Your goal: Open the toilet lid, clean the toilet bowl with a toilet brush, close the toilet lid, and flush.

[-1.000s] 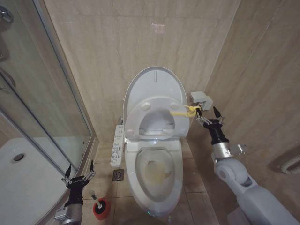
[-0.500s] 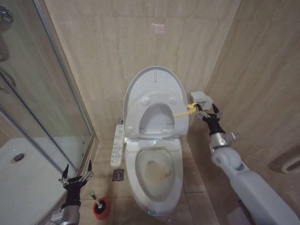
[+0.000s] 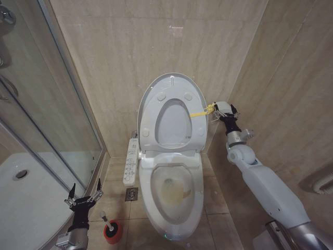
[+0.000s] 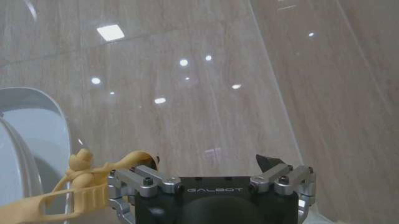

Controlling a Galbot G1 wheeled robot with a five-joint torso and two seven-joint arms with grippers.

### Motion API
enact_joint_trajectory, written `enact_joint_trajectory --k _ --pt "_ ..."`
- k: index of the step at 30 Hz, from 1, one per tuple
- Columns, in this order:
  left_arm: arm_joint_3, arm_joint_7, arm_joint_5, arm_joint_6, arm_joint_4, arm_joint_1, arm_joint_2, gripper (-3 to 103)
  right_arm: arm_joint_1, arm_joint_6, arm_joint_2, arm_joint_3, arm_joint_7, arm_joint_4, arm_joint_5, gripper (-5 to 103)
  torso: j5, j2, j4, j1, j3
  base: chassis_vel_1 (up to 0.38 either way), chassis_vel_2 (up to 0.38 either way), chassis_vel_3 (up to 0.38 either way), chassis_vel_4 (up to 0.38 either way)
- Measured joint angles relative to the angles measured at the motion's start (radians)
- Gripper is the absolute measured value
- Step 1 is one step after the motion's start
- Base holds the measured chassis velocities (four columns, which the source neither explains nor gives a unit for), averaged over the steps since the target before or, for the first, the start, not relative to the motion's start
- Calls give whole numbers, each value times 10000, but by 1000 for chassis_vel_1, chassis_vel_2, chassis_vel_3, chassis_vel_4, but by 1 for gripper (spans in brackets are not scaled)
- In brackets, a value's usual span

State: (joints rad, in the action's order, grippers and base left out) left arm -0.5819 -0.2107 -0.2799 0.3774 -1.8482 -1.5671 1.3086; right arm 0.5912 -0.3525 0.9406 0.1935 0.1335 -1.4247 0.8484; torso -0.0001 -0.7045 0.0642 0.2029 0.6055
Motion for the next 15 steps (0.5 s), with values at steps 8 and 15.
enact_joint_trajectory --k 8,15 --pt "13 0 -1 4 69 55 1 100 255 12 39 -27 66 -375 -70 100 1 0 1 0 0 0 0 0 0" --pt "83 5 -8 8 174 155 0 100 1313 -216 -137 460 24 -1325 -234 100 1 0 -2 0 -1 0 0 0 0"
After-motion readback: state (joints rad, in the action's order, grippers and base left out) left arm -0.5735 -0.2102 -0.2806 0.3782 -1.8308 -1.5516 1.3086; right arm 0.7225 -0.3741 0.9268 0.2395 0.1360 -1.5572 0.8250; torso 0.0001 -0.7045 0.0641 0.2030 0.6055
